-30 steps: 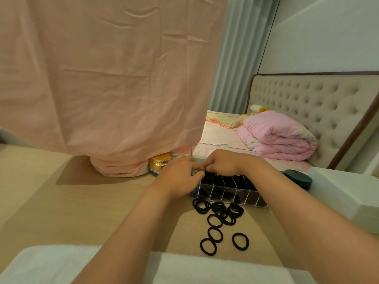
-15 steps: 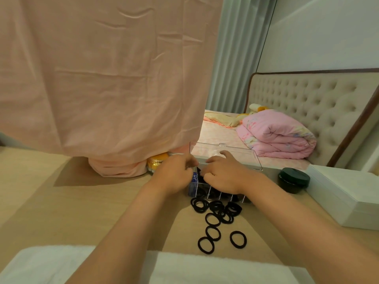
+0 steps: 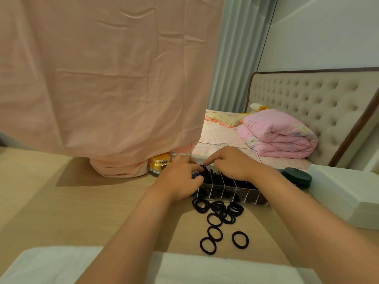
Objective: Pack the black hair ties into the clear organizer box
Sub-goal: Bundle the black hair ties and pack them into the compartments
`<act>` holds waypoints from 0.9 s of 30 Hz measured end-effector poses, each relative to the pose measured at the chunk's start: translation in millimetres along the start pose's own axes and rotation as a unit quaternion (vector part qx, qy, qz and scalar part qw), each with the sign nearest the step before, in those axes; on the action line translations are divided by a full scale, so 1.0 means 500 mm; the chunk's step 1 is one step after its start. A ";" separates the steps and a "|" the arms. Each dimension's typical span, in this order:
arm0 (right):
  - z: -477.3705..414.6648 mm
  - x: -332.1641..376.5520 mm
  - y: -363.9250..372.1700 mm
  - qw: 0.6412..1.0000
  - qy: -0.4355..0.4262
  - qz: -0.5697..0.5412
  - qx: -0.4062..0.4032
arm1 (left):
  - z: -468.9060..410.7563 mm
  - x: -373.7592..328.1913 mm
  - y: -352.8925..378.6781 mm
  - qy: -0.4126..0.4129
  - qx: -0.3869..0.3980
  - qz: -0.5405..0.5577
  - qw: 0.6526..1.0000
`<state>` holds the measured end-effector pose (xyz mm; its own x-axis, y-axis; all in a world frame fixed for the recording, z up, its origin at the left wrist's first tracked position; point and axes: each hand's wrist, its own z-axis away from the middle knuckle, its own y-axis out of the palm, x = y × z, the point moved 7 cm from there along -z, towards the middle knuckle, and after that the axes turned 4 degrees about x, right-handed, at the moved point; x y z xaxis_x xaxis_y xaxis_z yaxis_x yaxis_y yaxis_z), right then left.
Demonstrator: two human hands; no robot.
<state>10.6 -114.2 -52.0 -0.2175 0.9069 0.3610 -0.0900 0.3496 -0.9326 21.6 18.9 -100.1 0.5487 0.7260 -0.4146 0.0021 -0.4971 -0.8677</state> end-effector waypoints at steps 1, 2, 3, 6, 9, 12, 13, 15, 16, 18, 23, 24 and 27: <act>0.000 -0.004 0.010 1.000 0.000 0.012 0.010 | 0.000 -0.001 0.000 0.002 0.001 -0.001 1.000; -0.001 -0.008 0.021 0.999 0.003 0.036 0.025 | -0.001 0.000 0.002 0.000 0.004 0.004 1.000; -0.002 -0.012 0.031 0.998 0.004 0.061 0.034 | -0.001 -0.001 0.002 -0.003 0.006 0.010 1.000; 0.004 -0.013 0.030 0.997 -0.001 0.078 0.023 | 0.002 -0.001 -0.001 -0.008 0.005 0.028 1.000; 0.032 -0.011 -0.006 1.000 0.002 0.018 -0.020 | 0.009 -0.003 -0.020 -0.014 -0.010 0.039 0.999; 0.081 -0.008 -0.045 0.997 0.002 -0.018 -0.073 | 0.023 -0.022 -0.047 -0.014 -0.041 0.045 0.998; 0.097 -0.006 -0.051 0.997 0.003 -0.025 -0.078 | 0.029 -0.035 -0.053 -0.004 -0.049 0.038 0.998; 0.130 -0.004 -0.044 0.997 0.005 -0.034 -0.063 | 0.043 -0.065 -0.056 0.016 -0.038 0.019 0.999; 0.147 -0.003 -0.033 0.998 0.008 -0.033 -0.047 | 0.049 -0.080 -0.052 0.023 -0.020 0.012 0.999; 0.171 -0.010 -0.003 1.000 0.017 -0.003 -0.015 | 0.065 -0.102 -0.036 0.026 0.034 -0.002 0.999; 0.173 -0.069 0.065 0.977 0.106 0.183 0.019 | 0.107 -0.118 0.006 0.022 0.104 -0.069 0.992; 0.178 -0.072 0.074 0.972 0.108 0.208 0.015 | 0.115 -0.116 0.014 0.019 0.109 -0.081 0.991; 0.196 -0.076 0.100 0.970 0.089 0.227 0.015 | 0.126 -0.106 0.041 0.011 0.128 -0.112 0.985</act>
<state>-80.6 -154.1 -111.9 -0.0711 0.9928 -0.0961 -0.0519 -0.0999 -0.9936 -59.9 0.2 -113.2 0.5768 0.7919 -0.2002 -0.0844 -0.1860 -0.9789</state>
